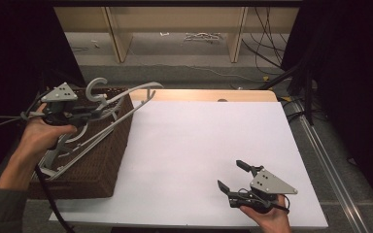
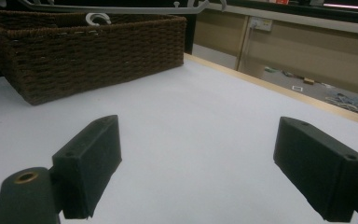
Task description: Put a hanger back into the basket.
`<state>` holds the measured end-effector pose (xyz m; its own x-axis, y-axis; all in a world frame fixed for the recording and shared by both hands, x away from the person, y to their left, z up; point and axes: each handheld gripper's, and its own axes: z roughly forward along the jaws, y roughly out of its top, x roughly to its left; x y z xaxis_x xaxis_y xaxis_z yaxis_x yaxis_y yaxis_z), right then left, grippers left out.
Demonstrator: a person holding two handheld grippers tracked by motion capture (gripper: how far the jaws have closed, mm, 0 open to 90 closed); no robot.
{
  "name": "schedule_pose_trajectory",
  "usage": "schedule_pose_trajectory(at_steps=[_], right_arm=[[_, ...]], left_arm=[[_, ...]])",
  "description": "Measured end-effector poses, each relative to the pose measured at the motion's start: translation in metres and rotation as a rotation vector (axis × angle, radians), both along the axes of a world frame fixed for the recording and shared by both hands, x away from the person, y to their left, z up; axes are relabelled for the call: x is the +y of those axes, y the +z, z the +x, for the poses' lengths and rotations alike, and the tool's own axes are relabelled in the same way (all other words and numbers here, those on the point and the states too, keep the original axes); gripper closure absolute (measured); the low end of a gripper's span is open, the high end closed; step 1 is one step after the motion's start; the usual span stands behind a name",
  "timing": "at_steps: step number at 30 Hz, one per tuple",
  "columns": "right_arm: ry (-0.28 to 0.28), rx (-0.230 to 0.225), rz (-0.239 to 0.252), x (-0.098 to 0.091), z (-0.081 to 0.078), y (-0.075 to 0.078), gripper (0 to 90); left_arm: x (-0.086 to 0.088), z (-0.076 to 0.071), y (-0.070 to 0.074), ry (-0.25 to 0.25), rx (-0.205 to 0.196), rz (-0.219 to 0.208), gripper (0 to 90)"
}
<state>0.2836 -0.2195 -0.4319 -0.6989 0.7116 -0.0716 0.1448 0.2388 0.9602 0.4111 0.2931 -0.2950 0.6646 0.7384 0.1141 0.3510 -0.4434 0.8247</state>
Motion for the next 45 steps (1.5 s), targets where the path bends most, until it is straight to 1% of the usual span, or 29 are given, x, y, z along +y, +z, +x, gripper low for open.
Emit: schedule_pose_trajectory(at_steps=[2, 3, 4, 5, 6, 7, 8, 9, 10, 11, 12, 15, 16, 17, 20, 22, 23, 26, 28, 29, 30, 31, 32, 34, 35, 38, 39, 41, 45], right_arm=[[0.006, 0.021, 0.004, 0.001, -0.001, 0.0, 15.9], [0.011, -0.019, 0.02, 0.002, 0.001, -0.002, 15.9], [0.011, -0.016, 0.018, 0.002, 0.001, -0.002, 16.0], [0.011, -0.015, 0.018, 0.002, 0.001, -0.002, 16.0], [0.009, -0.004, 0.006, 0.001, 0.0, -0.001, 16.0], [0.009, -0.007, 0.003, 0.001, 0.0, -0.001, 16.0], [0.015, -0.007, 0.002, 0.001, 0.0, -0.001, 16.1], [0.013, -0.008, 0.004, 0.002, 0.0, -0.001, 16.1], [0.018, -0.015, 0.012, 0.002, 0.001, -0.002, 16.1], [0.018, -0.003, 0.008, 0.002, 0.001, -0.001, 16.1], [0.015, -0.009, -0.002, 0.002, 0.001, -0.002, 16.1], [0.013, 0.003, -0.005, 0.002, 0.002, -0.002, 16.2], [0.011, 0.0, -0.003, 0.002, 0.002, -0.003, 16.1], [0.012, 0.0, -0.003, 0.002, 0.002, -0.003, 16.2], [0.014, -0.001, -0.001, 0.003, 0.002, -0.003, 16.3], [0.015, 0.0, 0.0, 0.003, 0.002, -0.003, 16.3], [0.017, 0.001, -0.005, 0.003, 0.002, -0.003, 16.3], [0.013, -0.003, -0.001, 0.003, 0.002, -0.003, 16.3], [0.015, -0.003, 0.0, 0.003, 0.002, -0.003, 16.3], [0.019, 0.001, -0.002, 0.003, 0.002, -0.004, 16.3], [0.016, 0.023, -0.001, 0.003, 0.001, -0.004, 16.4], [0.014, 0.005, -0.005, 0.003, 0.002, -0.004, 16.4], [0.015, 0.019, -0.001, 0.003, 0.001, -0.004, 16.3], [0.016, -0.001, -0.008, 0.003, 0.002, -0.004, 16.4], [0.019, 0.005, -0.013, 0.003, 0.002, -0.004, 16.4], [0.016, 0.0, -0.008, 0.003, 0.003, -0.004, 16.4], [0.019, 0.004, -0.013, 0.003, 0.002, -0.004, 16.4], [0.016, 0.014, -0.023, 0.002, 0.002, -0.004, 16.5], [0.017, 0.012, -0.023, 0.002, 0.002, -0.004, 16.5]], left_arm=[[0.006, 0.0, 0.0, 0.004, -0.004, -0.001, 79.3], [0.008, 0.0, -0.001, 0.015, -0.007, -0.016, 79.3], [0.011, 0.0, 0.0, 0.018, -0.008, -0.011, 79.3], [0.014, 0.0, -0.001, 0.029, -0.012, -0.022, 79.3], [0.017, 0.0, -0.001, 0.032, -0.01, -0.019, 79.3], [0.022, 0.001, -0.001, 0.03, -0.014, -0.005, 79.3], [0.024, 0.001, -0.002, 0.045, -0.014, -0.026, 79.3], [0.027, 0.002, -0.003, 0.052, -0.016, -0.034, 79.3], [0.031, 0.002, -0.003, 0.058, -0.018, -0.027, 79.3], [0.035, 0.002, -0.003, 0.055, -0.016, -0.018, 79.3], [0.036, 0.002, -0.005, 0.063, -0.015, -0.044, 79.3], [0.044, 0.002, -0.007, 0.076, -0.024, -0.041, 79.3], [0.047, 0.002, -0.008, 0.074, -0.016, -0.04, 79.3], [0.048, 0.002, -0.009, 0.079, -0.017, -0.055, 79.3], [0.055, 0.0, -0.012, 0.093, -0.023, -0.049, 79.3], [0.059, 0.0, -0.014, 0.097, -0.025, -0.057, 79.3], [0.061, 0.0, -0.015, 0.098, -0.013, -0.07, 79.3], [0.068, -0.001, -0.018, 0.115, -0.01, -0.067, 79.3], [0.072, -0.001, -0.02, 0.123, -0.009, -0.076, 79.3], [0.074, -0.002, -0.021, 0.127, -0.008, -0.075, 79.3], [0.076, -0.003, -0.022, 0.129, -0.007, -0.077, 79.3], [0.078, -0.003, -0.023, 0.133, -0.008, -0.081, 79.3], [0.08, -0.004, -0.024, 0.138, -0.003, -0.082, 79.3], [0.084, -0.005, -0.027, 0.144, 0.002, -0.088, 79.3], [0.085, -0.005, -0.028, 0.15, 0.003, -0.084, 79.3], [0.089, -0.006, -0.033, 0.159, 0.008, -0.084, 79.3], [0.09, -0.006, -0.034, 0.161, 0.014, -0.092, 79.3], [0.094, -0.006, -0.036, 0.176, 0.011, -0.102, 79.3], [0.096, -0.005, -0.039, 0.177, 0.021, -0.098, 79.3]])
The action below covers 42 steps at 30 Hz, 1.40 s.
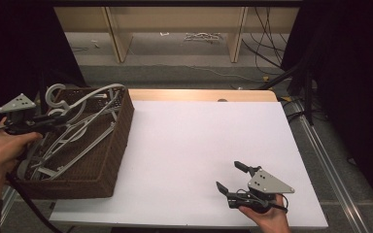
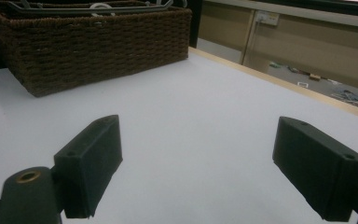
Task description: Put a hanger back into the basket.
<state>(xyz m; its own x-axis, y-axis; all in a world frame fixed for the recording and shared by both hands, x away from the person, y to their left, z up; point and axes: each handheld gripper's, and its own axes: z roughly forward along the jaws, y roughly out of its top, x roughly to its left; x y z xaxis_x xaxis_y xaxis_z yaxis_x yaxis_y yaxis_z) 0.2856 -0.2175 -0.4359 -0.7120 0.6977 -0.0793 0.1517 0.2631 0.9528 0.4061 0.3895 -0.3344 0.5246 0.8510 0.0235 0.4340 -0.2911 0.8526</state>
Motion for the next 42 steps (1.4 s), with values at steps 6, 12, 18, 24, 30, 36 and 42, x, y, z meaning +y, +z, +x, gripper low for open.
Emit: schedule_pose_trajectory(at_steps=[6, 12, 18, 24, 30, 36, 42], right_arm=[[0.001, 0.002, 0.001, 0.0, 0.0, 0.0, 16.6], [0.001, 0.003, 0.002, 0.0, 0.0, 0.0, 16.6], [0.001, 0.007, 0.002, 0.0, 0.0, 0.0, 16.7], [0.003, 0.001, 0.011, 0.001, 0.0, 0.0, 16.7], [0.008, -0.008, 0.007, 0.001, 0.001, 0.0, 16.7], [0.016, -0.016, 0.014, 0.002, 0.002, -0.001, 16.7], [0.015, -0.004, 0.008, 0.002, 0.001, -0.001, 16.8]], left_arm=[[0.001, 0.002, -0.004, 0.005, 0.017, -0.003, 79.3], [0.008, 0.004, -0.013, 0.014, 0.048, 0.017, 79.3], [0.01, 0.012, -0.029, 0.007, 0.094, 0.029, 79.2], [0.001, 0.018, -0.04, -0.016, 0.131, 0.035, 79.1], [0.004, 0.022, -0.051, 0.029, 0.196, -0.001, 78.7], [0.011, 0.028, -0.066, 0.083, 0.236, 0.054, 78.7], [0.016, 0.03, -0.071, 0.154, 0.255, 0.079, 78.7]])
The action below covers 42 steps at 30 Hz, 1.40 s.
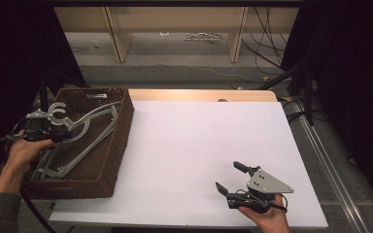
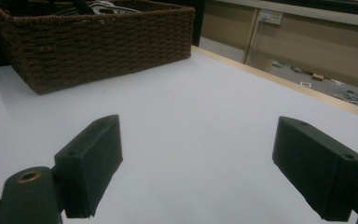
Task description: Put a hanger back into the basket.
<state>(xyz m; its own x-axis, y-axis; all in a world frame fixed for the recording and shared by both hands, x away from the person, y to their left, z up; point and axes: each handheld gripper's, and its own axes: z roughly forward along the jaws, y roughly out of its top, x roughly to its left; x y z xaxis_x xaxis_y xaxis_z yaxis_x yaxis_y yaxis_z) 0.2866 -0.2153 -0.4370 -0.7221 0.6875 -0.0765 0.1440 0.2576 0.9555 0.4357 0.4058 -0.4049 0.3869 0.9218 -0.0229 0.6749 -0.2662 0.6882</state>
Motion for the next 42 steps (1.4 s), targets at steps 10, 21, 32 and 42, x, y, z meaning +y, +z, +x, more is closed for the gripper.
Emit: schedule_pose_trajectory(at_steps=[10, 21, 32, 42], right_arm=[[0.002, -0.001, 0.003, 0.0, 0.0, 0.0, 16.9], [-0.007, -0.005, 0.007, 0.001, 0.0, -0.001, 16.9], [0.004, -0.001, -0.006, 0.0, 0.0, 0.001, 17.0], [0.006, 0.001, -0.009, 0.001, -0.001, 0.001, 17.1]], left_arm=[[0.001, 0.002, -0.004, 0.053, 0.008, -0.01, 69.5], [0.005, -0.013, 0.015, 0.167, -0.067, -0.008, 41.7], [-0.024, -0.038, 0.05, 0.128, -0.207, -0.077, 35.4], [-0.063, -0.059, 0.063, 0.028, -0.282, -0.168, 31.4]])
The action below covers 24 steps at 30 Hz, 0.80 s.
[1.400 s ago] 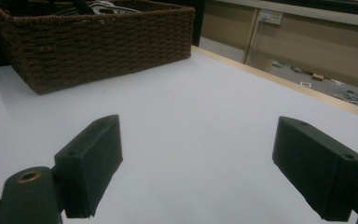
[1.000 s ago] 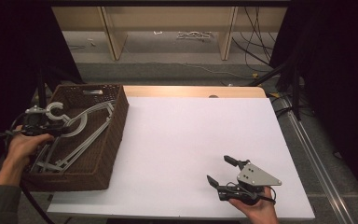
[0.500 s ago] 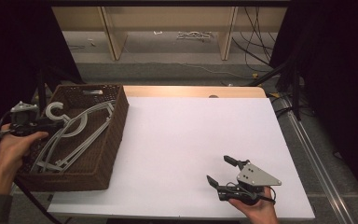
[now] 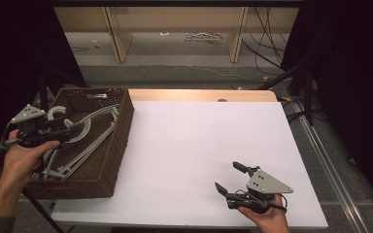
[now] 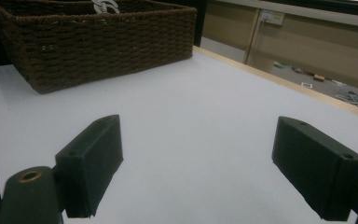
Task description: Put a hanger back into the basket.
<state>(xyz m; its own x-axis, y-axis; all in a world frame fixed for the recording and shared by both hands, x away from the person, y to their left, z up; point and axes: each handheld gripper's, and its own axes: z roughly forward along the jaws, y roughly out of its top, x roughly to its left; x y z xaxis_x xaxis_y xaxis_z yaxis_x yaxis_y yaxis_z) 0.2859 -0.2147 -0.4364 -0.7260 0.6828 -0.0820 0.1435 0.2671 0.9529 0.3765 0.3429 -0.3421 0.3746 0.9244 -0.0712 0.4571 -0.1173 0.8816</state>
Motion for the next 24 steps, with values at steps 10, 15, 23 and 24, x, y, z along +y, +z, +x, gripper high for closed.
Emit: schedule_pose_trajectory(at_steps=[10, 15, 23, 24], right_arm=[[0.001, 0.013, -0.004, 0.0, -0.001, 0.001, 17.2], [0.002, 0.0, -0.001, 0.001, -0.001, 0.0, 17.2], [0.006, 0.001, 0.003, 0.002, -0.001, 0.0, 17.2], [0.006, -0.001, 0.002, 0.002, -0.001, 0.0, 17.2]], left_arm=[[-0.039, -0.018, 0.005, -0.092, -0.061, -0.058, 27.9], [-0.054, -0.021, 0.004, -0.126, -0.075, -0.065, 27.4], [-0.078, -0.031, 0.004, -0.181, -0.105, -0.071, 26.9], [-0.081, -0.032, 0.004, -0.189, -0.11, -0.073, 26.8]])
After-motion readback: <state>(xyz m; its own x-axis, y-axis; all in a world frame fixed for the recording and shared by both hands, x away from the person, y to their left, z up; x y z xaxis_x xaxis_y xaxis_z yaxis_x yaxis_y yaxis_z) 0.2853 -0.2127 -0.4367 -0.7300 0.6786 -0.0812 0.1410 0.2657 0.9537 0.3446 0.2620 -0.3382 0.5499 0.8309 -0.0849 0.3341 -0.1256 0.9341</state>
